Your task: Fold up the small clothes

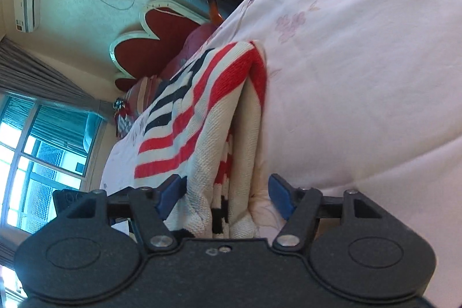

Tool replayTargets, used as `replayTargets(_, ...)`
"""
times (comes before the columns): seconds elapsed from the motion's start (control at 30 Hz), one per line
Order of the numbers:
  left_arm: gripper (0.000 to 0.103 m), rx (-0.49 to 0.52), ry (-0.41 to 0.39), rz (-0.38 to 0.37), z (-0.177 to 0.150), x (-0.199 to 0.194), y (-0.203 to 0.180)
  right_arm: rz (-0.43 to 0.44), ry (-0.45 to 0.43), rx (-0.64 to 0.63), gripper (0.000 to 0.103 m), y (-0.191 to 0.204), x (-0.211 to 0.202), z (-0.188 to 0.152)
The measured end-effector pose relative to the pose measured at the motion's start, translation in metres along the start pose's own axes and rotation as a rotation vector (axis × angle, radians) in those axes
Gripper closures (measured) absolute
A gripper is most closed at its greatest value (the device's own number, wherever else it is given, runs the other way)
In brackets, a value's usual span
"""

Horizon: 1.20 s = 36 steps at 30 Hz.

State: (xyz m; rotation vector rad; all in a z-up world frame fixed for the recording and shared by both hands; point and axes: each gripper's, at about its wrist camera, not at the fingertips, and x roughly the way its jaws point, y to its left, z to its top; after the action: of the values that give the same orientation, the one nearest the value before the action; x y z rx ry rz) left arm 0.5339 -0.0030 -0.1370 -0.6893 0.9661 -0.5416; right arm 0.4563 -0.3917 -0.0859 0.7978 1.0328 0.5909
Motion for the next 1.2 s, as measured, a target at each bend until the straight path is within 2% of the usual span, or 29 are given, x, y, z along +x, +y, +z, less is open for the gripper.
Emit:
replayTargets(0.17, 0.017, 0.033, 0.032, -0.004, 0.009, 0.02, -0.011, -0.004, 0.02, -0.013, 0.047, 0.008, 0.015, 0.006)
replayTargets(0.33, 0.017, 0.023, 0.043, -0.054, 0.016, 0.031, -0.011, 0.05, 0.006, -0.031, 0.058, 0.004, 0.024, 0.008)
replayTargets(0.4, 0.018, 0.056, 0.035, -0.039, 0.014, 0.033, -0.016, 0.059, -0.003, -0.04, 0.061, 0.003, 0.024, 0.006)
replayTargets(0.43, 0.02, 0.086, 0.027, -0.015, 0.012, 0.034, -0.022, 0.051, -0.007, -0.054, 0.062, 0.005, 0.024, 0.005)
replayTargets(0.5, 0.035, 0.138, 0.008, 0.051, 0.009, 0.036, -0.033, 0.03, -0.027, -0.075, 0.064, 0.012, 0.027, 0.002)
replayTargets(0.53, 0.038, 0.144, 0.001, 0.068, 0.009, 0.036, -0.037, 0.012, -0.04, -0.095, 0.065, 0.016, 0.028, 0.001)
replayTargets(0.6, 0.048, 0.111, -0.007, 0.035, 0.01, 0.033, -0.035, -0.015, -0.07, -0.129, 0.068, 0.025, 0.028, -0.004)
replayTargets(0.7, 0.052, 0.087, -0.04, -0.028, 0.009, 0.018, -0.034, -0.019, -0.105, -0.145, 0.07, 0.035, 0.021, -0.01)
replayTargets(0.77, 0.052, 0.111, -0.045, -0.067, 0.005, 0.011, -0.047, -0.007, -0.122, -0.169, 0.07, 0.046, 0.011, -0.014)
replayTargets(0.87, 0.052, 0.151, -0.036, -0.077, -0.004, 0.005, -0.066, -0.015, -0.13, -0.237, 0.07, 0.067, -0.004, -0.02)
replayTargets(1.03, 0.052, 0.132, -0.049, -0.104, -0.02, -0.003, -0.076, -0.058, -0.129, -0.291, 0.07, 0.082, -0.028, -0.031)
replayTargets(1.2, 0.052, 0.117, -0.063, -0.148, -0.051, -0.017, -0.079, -0.082, -0.144, -0.305, 0.07, 0.088, -0.052, -0.05)
